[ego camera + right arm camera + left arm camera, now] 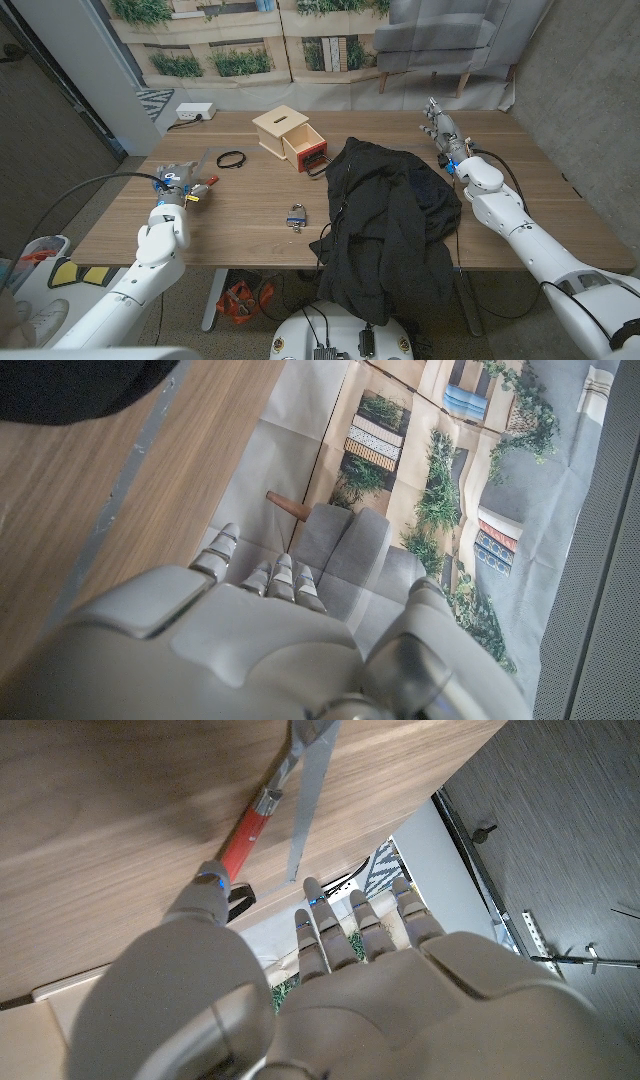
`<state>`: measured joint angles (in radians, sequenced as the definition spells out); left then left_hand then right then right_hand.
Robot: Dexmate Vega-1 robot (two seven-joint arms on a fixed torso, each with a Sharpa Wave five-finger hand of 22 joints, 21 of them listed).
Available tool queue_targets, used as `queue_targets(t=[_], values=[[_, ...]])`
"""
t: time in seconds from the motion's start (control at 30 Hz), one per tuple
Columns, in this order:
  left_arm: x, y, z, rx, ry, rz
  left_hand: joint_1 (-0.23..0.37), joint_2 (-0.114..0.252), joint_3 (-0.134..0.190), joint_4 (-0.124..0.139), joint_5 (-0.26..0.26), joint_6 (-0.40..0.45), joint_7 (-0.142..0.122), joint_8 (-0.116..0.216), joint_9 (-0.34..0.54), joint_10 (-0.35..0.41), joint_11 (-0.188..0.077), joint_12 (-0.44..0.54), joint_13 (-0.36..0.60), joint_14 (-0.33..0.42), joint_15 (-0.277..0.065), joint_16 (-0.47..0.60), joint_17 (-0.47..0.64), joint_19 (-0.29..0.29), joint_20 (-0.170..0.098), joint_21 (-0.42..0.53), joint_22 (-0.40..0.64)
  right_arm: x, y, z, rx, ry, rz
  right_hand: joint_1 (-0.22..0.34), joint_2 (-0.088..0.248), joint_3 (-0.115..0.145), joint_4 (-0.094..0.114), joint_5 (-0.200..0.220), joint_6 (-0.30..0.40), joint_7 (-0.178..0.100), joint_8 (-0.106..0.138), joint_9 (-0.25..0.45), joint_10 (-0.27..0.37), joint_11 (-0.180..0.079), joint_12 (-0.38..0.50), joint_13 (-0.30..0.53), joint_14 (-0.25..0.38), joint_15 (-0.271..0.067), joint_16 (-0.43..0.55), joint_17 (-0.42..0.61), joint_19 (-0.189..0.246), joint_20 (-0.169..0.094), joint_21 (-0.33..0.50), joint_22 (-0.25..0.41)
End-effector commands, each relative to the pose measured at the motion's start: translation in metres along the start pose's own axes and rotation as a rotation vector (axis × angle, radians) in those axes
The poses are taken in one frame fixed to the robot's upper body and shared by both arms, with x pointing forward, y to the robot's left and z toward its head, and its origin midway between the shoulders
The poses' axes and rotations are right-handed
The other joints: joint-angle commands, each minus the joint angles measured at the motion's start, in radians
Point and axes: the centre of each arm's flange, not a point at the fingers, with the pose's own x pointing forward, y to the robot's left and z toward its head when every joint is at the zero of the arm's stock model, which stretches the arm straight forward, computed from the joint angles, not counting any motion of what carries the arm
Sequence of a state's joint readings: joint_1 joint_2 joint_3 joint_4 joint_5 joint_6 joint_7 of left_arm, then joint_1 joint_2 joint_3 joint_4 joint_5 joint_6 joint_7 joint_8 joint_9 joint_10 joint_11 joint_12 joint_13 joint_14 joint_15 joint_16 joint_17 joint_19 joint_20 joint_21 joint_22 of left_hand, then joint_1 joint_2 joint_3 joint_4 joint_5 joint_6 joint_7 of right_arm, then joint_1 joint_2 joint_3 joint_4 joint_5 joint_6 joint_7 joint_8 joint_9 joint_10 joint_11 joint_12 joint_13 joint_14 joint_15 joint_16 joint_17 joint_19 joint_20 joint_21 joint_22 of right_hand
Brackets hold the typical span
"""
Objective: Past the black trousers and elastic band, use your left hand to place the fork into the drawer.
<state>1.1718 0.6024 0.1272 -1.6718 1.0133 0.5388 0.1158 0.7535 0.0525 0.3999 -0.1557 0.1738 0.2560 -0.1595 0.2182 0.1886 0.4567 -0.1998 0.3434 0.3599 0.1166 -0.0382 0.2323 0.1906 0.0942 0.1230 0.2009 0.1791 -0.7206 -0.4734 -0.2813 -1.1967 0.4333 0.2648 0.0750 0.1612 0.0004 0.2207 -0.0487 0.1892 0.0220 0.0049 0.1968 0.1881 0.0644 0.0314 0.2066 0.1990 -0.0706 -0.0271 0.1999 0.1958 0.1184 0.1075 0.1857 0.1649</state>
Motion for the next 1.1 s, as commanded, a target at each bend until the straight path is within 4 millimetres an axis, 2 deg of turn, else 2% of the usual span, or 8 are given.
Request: queue_targets(t=[0.03, 0.27, 0.4, 0.5, 0.87, 1.1], values=[[-0.0039, -0.0039, 0.0015, -0.003, 0.010, -0.018, 0.012, 0.001, -0.004, 0.000, 0.000, 0.016, 0.000, -0.001, 0.001, 0.006, 0.000, -0.002, 0.004, 0.003, -0.031, -0.004, 0.000, 0.003, 0.005, 0.004, 0.003, 0.0007, -0.0026, 0.0005, -0.034, -0.001, -0.001, 0.002, 0.007, 0.000, -0.009, -0.002, 0.028, 0.001, 0.012, 0.003, 0.023, -0.015, 0.007, 0.000, 0.008, -0.012, 0.008, 0.001, 0.019, -0.004, 0.008, 0.006], [-0.0023, -0.0063, 0.0034, 0.002, 0.009, -0.023, 0.019, 0.005, -0.004, -0.001, 0.002, 0.025, 0.002, 0.000, 0.001, 0.010, 0.000, -0.003, 0.005, 0.004, -0.030, -0.004, 0.000, 0.005, 0.005, 0.004, 0.003, -0.0013, -0.0062, 0.0014, -0.029, -0.011, -0.012, -0.004, 0.010, -0.001, -0.005, -0.003, 0.035, -0.004, 0.013, 0.003, 0.028, -0.022, 0.008, 0.000, 0.013, -0.015, 0.010, 0.003, 0.023, -0.001, 0.009, 0.006], [-0.0016, -0.0069, 0.0035, -0.001, 0.013, -0.027, 0.020, 0.005, -0.004, -0.001, 0.002, 0.028, 0.001, 0.000, 0.001, 0.013, 0.001, -0.002, 0.006, 0.006, -0.031, -0.004, 0.000, 0.005, 0.005, 0.004, 0.003, -0.0019, -0.0067, 0.0001, -0.007, -0.008, -0.018, -0.049, 0.021, -0.016, 0.021, -0.001, 0.061, -0.018, 0.020, 0.004, 0.040, -0.031, 0.010, 0.000, 0.018, -0.019, 0.015, 0.010, 0.028, 0.000, 0.009, 0.006], [-0.0014, -0.0069, 0.0051, 0.004, 0.013, -0.036, 0.021, 0.005, -0.005, -0.001, 0.002, 0.031, 0.001, 0.000, 0.001, 0.015, 0.001, -0.002, 0.006, 0.008, -0.033, -0.004, 0.000, 0.005, 0.004, 0.004, 0.003, -0.0017, -0.0061, 0.0004, -0.025, -0.005, -0.003, -0.066, 0.024, -0.021, 0.031, -0.001, 0.077, -0.025, 0.024, 0.004, 0.046, -0.034, 0.011, 0.000, 0.019, -0.023, 0.016, 0.012, 0.028, -0.002, 0.008, 0.006], [-0.0029, -0.0030, 0.0081, 0.012, 0.018, -0.049, 0.024, 0.003, -0.010, 0.000, 0.001, 0.052, 0.000, 0.004, 0.002, 0.021, -0.001, -0.003, 0.008, 0.008, -0.031, -0.005, 0.000, 0.003, 0.009, 0.003, 0.003, -0.0019, -0.0082, 0.0010, -0.009, -0.028, -0.010, -0.060, 0.028, -0.018, 0.027, 0.001, 0.085, -0.031, 0.024, 0.004, 0.048, -0.041, 0.009, 0.000, 0.019, -0.020, 0.014, 0.009, 0.027, 0.000, 0.006, 0.006], [-0.0039, -0.0016, 0.0091, 0.014, 0.020, -0.055, 0.026, 0.005, -0.012, 0.000, 0.002, 0.053, 0.000, 0.002, 0.002, 0.023, -0.001, -0.004, 0.009, 0.009, -0.032, -0.006, 0.000, 0.003, 0.009, 0.002, 0.003, 0.0004, -0.0080, 0.0036, -0.035, -0.036, 0.002, -0.084, 0.022, -0.030, 0.038, 0.002, 0.094, -0.041, 0.024, 0.005, 0.060, -0.049, 0.011, 0.000, 0.030, -0.024, 0.019, 0.011, 0.037, 0.003, 0.009, 0.006]])
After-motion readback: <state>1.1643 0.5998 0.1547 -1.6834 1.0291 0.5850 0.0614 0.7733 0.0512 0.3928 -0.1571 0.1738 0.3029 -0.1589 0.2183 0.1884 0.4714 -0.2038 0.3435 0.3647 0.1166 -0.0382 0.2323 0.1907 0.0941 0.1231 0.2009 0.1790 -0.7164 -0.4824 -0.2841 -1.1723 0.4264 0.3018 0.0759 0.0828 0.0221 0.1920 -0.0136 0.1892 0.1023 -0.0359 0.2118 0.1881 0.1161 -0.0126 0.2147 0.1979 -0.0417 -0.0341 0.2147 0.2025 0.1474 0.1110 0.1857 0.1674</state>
